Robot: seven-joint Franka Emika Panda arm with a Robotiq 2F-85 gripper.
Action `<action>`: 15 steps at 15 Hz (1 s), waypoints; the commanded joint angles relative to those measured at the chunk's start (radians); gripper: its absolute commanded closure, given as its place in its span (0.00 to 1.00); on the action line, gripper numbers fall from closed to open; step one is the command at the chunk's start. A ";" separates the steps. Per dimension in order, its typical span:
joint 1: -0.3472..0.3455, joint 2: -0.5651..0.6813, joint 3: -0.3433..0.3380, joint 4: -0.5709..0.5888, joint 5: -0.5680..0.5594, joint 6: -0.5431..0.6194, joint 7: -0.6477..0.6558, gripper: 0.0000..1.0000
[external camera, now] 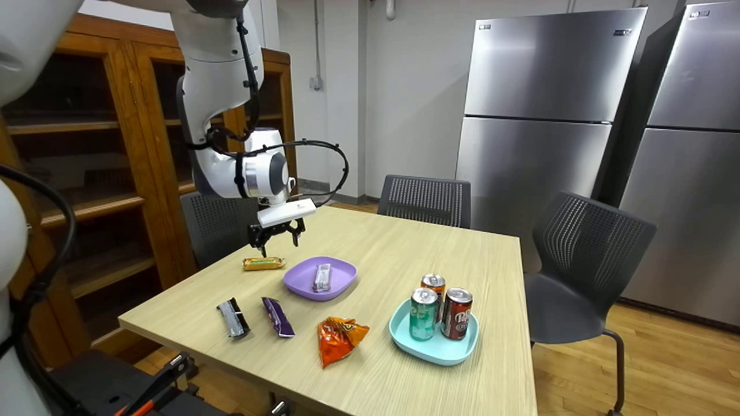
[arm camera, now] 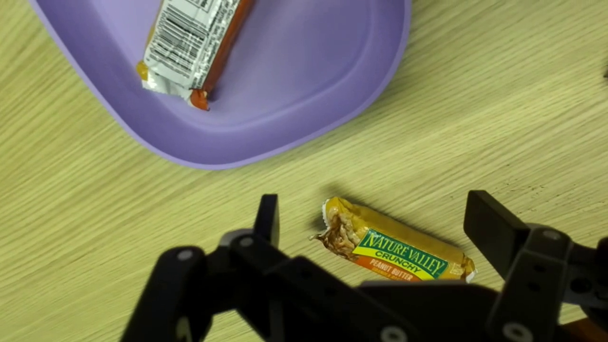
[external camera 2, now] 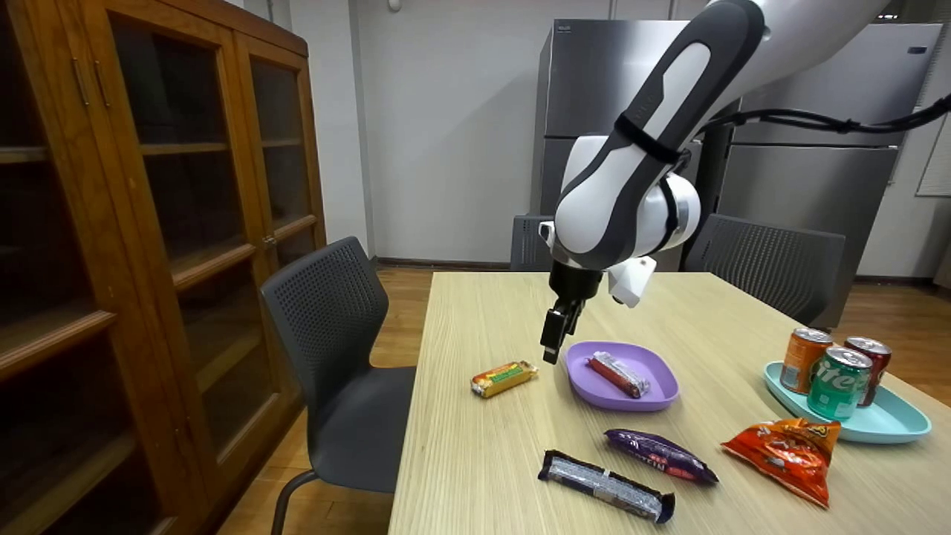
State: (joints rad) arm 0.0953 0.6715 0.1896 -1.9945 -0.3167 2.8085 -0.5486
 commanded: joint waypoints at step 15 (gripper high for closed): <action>0.077 0.137 0.064 0.151 -0.095 -0.100 -0.317 0.00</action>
State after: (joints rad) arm 0.1562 0.7593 0.2504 -1.9330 -0.3917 2.7691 -0.7996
